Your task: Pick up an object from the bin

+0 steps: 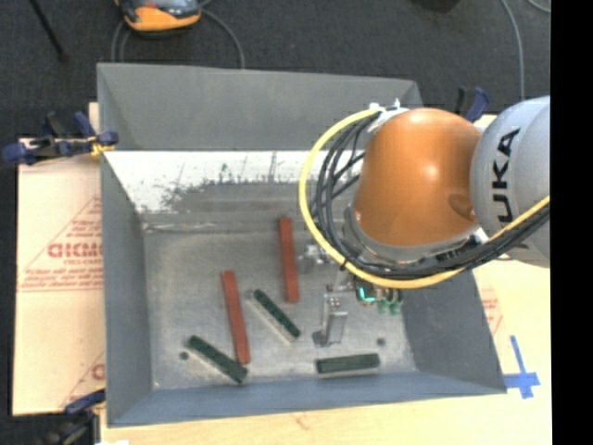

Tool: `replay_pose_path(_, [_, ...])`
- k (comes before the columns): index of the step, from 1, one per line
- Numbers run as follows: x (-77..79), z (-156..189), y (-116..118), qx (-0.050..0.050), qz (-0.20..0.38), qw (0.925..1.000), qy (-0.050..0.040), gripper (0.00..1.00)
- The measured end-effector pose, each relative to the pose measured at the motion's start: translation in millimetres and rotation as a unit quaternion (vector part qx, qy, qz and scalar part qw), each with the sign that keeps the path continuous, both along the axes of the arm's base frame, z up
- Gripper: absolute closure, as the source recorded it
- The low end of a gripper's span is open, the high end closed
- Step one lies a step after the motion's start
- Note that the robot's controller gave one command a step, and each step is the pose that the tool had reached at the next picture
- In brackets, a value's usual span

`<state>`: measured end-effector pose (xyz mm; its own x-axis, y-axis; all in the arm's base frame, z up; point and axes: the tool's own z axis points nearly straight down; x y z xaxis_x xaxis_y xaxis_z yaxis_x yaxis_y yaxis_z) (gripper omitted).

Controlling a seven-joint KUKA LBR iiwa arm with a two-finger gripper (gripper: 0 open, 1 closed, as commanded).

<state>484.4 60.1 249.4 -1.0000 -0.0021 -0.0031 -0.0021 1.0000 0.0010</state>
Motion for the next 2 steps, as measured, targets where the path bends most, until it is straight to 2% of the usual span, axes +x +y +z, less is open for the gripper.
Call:
replay_pose_path(1, [7.3,-36,5,-0.001,0.042,0.9991,-0.0027,0.00])
replay_pose_path(2, [-3.6,-102,36,0.000,0.055,0.9985,-0.0022,0.00])
